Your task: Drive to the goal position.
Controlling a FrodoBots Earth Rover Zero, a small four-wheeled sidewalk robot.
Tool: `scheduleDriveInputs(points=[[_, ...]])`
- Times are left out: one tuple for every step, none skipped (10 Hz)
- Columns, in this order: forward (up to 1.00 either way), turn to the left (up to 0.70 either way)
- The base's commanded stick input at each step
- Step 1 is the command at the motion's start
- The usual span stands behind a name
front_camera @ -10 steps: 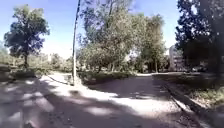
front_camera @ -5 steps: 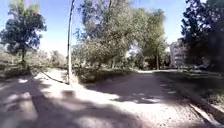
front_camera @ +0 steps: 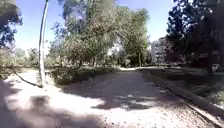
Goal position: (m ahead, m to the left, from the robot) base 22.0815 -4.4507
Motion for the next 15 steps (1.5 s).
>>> scheduleDriveInputs(points=[[0.85,0.00],[0.85,0.00],[0.85,0.00],[0.85,0.00],[0.85,0.00],[0.85,0.00],[0.85,0.00],[0.85,0.00],[0.85,0.00],[0.85,0.00],[0.85,0.00],[0.85,0.00],[0.85,0.00],[0.85,-0.27],[0.85,-0.34]])
